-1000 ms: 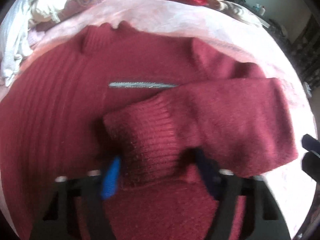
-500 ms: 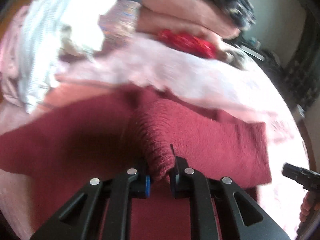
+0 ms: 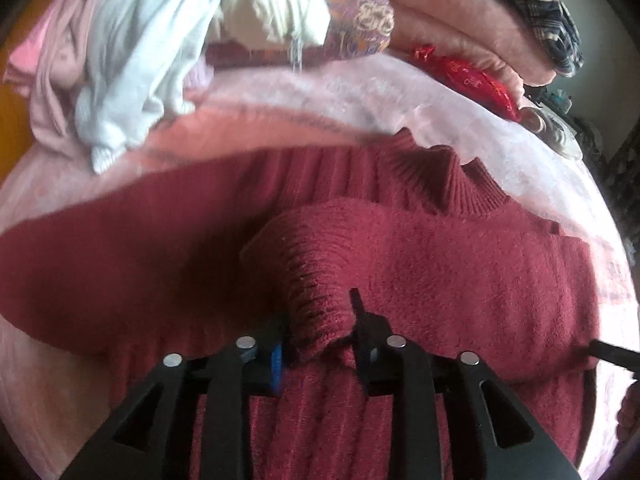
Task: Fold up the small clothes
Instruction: 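Grasp the other sleeve cuff with the left tool and fold it across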
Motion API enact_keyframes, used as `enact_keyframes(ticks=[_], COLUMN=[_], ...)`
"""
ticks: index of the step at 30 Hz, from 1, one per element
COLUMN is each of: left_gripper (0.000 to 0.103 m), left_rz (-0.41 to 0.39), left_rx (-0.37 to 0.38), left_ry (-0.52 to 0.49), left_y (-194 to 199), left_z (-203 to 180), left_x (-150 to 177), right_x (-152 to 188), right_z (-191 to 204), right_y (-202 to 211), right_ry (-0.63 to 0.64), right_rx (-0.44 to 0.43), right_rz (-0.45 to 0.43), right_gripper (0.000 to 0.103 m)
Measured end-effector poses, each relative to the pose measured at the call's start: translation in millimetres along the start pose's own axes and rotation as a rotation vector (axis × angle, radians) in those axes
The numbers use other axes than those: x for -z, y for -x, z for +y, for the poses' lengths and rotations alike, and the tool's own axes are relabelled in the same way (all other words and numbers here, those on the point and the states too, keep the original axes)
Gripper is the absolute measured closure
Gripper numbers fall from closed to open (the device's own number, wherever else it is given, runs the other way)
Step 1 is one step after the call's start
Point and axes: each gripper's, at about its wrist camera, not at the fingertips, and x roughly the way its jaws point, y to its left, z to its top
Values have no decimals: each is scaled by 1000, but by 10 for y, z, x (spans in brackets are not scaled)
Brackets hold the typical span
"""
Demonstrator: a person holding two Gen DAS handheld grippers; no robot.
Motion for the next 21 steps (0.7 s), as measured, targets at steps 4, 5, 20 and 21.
enact_keyframes(ticks=[4, 5, 20, 21], left_gripper=[45, 43, 42, 44], left_rz=[-13, -11, 171, 162], left_rx=[2, 1, 239, 239], left_ry=[29, 37, 343, 362], left_y=[128, 174, -41, -70], left_z=[231, 294, 433, 438], left_x=[-49, -49, 158, 122], right_x=[49, 60, 227, 226], right_z=[-12, -1, 166, 182], right_y=[66, 85, 110, 93], right_ry=[29, 30, 119, 121], right_rx=[52, 72, 153, 156], right_rz=[1, 5, -21, -21], right_gripper=[89, 89, 65, 65])
